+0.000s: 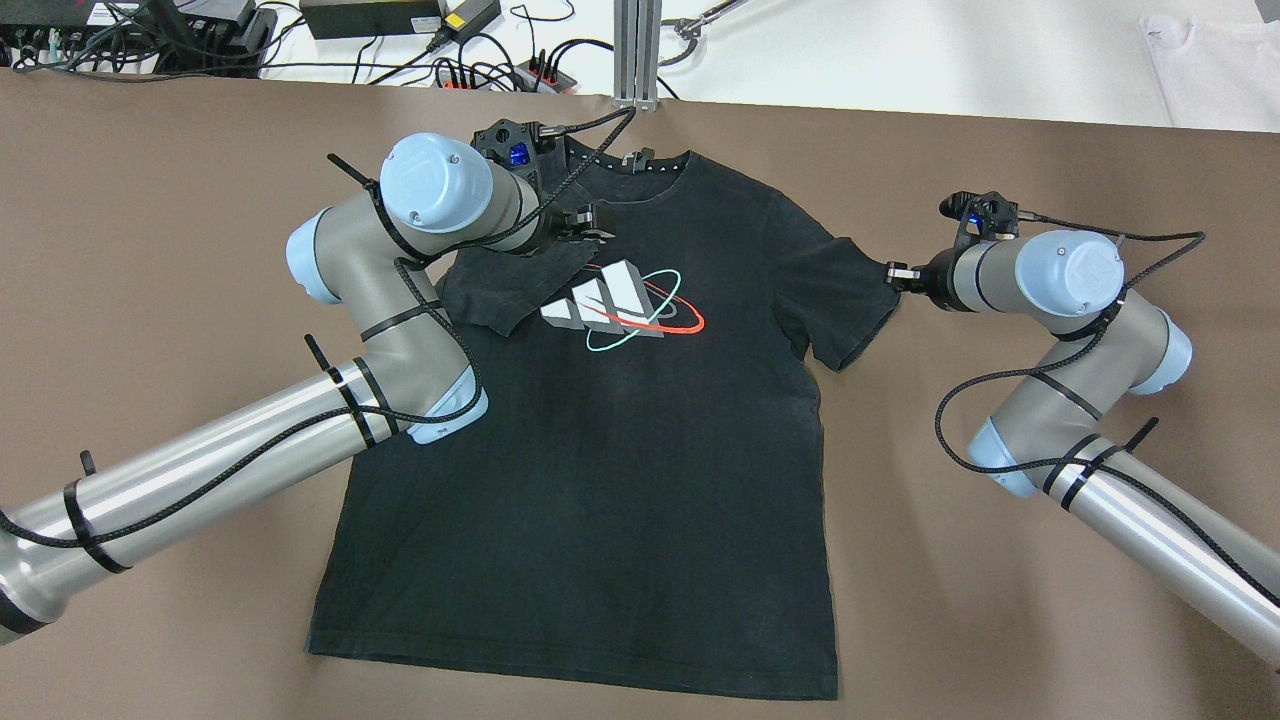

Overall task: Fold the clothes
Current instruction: 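Grasp the sleeve near the right gripper and fold it inward over the chest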

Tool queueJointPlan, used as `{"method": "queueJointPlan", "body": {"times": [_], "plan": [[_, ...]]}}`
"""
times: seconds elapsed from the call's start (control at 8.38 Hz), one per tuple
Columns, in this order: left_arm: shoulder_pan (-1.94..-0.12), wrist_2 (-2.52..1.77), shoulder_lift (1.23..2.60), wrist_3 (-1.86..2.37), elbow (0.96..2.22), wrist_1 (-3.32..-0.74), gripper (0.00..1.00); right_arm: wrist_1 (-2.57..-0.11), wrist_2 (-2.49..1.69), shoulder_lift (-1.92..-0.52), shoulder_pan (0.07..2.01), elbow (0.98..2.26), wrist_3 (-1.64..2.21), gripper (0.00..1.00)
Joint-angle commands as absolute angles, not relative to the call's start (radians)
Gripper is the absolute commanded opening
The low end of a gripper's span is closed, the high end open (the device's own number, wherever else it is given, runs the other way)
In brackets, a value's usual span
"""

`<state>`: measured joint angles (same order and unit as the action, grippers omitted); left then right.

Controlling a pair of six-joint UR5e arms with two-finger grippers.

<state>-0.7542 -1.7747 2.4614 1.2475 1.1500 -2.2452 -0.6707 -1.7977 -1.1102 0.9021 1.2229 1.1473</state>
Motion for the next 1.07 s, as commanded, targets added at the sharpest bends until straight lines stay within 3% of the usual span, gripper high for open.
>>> {"method": "queueJointPlan", "body": {"times": [0.0, 0.36, 0.72, 0.95], "plan": [[-0.799, -1.868, 2.407, 1.214, 1.227, -2.243, 1.00, -0.781, -1.802, -1.057, 0.910, 1.294, 1.149, 0.00], [-0.848, -1.885, 2.280, 1.068, 1.279, -2.249, 1.00, -1.112, -1.798, -0.922, 0.894, 1.404, 1.217, 0.00], [-0.850, -1.885, 2.278, 1.063, 1.279, -2.249, 1.00, -1.189, -1.748, -0.797, 0.795, 1.358, 1.348, 0.00], [-0.850, -1.885, 2.276, 1.063, 1.279, -2.249, 1.00, -1.212, -1.680, -0.672, 0.743, 1.229, 1.409, 0.00]]}}
